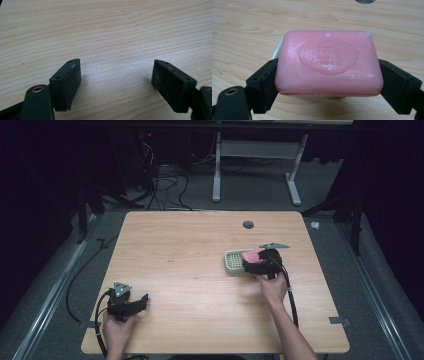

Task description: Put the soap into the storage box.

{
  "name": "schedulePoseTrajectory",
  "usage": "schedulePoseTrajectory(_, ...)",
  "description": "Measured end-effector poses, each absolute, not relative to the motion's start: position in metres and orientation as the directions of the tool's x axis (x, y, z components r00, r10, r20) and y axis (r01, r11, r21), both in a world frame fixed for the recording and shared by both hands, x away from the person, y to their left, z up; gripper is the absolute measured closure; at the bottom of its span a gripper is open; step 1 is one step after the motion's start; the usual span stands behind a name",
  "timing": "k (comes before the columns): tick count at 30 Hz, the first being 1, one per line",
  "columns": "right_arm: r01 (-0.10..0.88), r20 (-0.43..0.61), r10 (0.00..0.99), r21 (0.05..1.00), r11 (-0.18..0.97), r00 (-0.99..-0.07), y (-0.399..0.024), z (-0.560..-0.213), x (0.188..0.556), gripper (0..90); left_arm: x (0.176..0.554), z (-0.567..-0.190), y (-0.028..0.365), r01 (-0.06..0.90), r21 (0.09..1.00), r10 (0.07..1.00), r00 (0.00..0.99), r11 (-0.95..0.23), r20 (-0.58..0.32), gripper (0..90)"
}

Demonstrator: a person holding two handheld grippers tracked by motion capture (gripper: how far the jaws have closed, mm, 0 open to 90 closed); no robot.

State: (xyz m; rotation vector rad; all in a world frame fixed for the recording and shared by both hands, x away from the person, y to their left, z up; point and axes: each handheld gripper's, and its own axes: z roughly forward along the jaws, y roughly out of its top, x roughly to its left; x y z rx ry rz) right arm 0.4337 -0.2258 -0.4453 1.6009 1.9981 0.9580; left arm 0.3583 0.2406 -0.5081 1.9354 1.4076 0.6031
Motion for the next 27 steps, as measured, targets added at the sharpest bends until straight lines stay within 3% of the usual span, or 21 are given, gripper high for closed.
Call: schedulePoseTrajectory(27,0.732,0.090,0.971,0.673,0.105,-0.221,-0.195,-0.462,0.458,13.7,0.358,-0.508,0.241,0.644,0.737,0.949,0.316,-0.203,-0.015,24.0)
